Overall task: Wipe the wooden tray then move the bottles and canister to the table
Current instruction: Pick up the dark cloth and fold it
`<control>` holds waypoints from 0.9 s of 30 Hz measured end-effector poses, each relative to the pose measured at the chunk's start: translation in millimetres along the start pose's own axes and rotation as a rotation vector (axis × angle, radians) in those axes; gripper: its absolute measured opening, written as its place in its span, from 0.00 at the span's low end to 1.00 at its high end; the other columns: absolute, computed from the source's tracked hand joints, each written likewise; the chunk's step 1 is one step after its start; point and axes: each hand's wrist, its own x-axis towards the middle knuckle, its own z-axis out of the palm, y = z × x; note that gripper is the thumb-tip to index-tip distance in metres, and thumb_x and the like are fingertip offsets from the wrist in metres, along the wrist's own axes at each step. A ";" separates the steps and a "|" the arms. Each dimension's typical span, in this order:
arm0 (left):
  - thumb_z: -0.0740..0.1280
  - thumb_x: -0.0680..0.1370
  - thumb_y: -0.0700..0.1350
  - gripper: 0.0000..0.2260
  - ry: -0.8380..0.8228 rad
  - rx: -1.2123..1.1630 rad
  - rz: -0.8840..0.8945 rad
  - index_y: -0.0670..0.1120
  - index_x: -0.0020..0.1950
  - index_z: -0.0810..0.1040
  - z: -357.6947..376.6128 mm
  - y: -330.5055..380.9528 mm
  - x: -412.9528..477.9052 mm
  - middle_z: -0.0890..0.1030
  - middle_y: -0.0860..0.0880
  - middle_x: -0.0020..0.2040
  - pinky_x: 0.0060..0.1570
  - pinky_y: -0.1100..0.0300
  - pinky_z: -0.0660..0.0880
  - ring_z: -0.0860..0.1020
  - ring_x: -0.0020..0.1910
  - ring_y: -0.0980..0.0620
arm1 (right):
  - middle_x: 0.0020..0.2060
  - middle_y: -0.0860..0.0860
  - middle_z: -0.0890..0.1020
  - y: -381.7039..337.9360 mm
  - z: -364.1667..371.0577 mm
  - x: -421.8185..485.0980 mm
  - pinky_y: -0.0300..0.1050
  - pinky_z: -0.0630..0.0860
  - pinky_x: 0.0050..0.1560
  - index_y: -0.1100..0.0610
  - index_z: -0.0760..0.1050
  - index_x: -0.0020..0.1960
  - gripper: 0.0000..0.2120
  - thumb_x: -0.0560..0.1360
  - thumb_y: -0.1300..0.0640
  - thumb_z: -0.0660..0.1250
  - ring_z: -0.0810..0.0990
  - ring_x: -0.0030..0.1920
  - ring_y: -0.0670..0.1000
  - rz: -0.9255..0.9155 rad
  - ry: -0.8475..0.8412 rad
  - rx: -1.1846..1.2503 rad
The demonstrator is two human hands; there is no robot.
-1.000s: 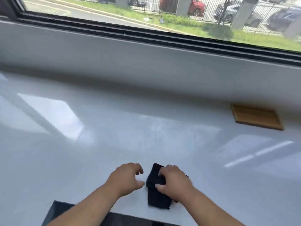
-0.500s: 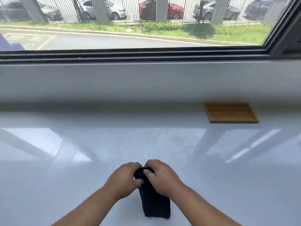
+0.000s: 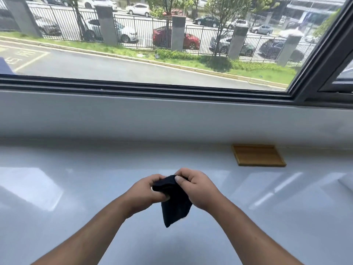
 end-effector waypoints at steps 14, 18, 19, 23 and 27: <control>0.71 0.80 0.49 0.17 -0.144 -0.640 0.046 0.43 0.65 0.77 -25.7 40.4 12.5 0.84 0.38 0.60 0.57 0.42 0.79 0.83 0.58 0.37 | 0.63 0.60 0.84 9.1 13.4 9.8 0.57 0.77 0.64 0.57 0.75 0.72 0.33 0.82 0.32 0.56 0.83 0.62 0.63 0.403 0.113 0.960; 0.68 0.84 0.49 0.10 -0.181 -0.780 0.033 0.45 0.61 0.75 -24.6 49.0 22.0 0.83 0.39 0.56 0.59 0.43 0.75 0.83 0.54 0.39 | 0.72 0.57 0.79 23.2 36.3 4.6 0.59 0.67 0.77 0.53 0.76 0.74 0.47 0.73 0.19 0.52 0.76 0.73 0.59 0.408 -0.093 1.088; 0.66 0.85 0.49 0.10 -0.165 -0.794 0.014 0.45 0.62 0.75 -25.2 48.5 25.6 0.84 0.39 0.57 0.60 0.43 0.74 0.83 0.55 0.39 | 0.72 0.57 0.79 22.7 38.0 5.4 0.56 0.70 0.74 0.54 0.76 0.75 0.45 0.74 0.21 0.56 0.78 0.71 0.58 0.387 -0.120 1.134; 0.72 0.79 0.52 0.20 -0.142 -0.698 -0.047 0.43 0.67 0.78 -30.7 38.5 35.0 0.84 0.41 0.60 0.52 0.50 0.78 0.83 0.55 0.42 | 0.72 0.62 0.77 23.2 14.6 22.3 0.58 0.71 0.73 0.59 0.72 0.76 0.31 0.80 0.43 0.69 0.76 0.72 0.62 0.289 -0.121 1.171; 0.73 0.77 0.34 0.40 0.092 -0.579 -0.155 0.61 0.81 0.59 -17.5 19.2 45.8 0.85 0.42 0.59 0.51 0.50 0.81 0.87 0.55 0.42 | 0.71 0.59 0.78 37.8 -10.4 36.7 0.62 0.76 0.69 0.50 0.65 0.79 0.35 0.75 0.62 0.72 0.80 0.67 0.63 0.308 -0.019 0.966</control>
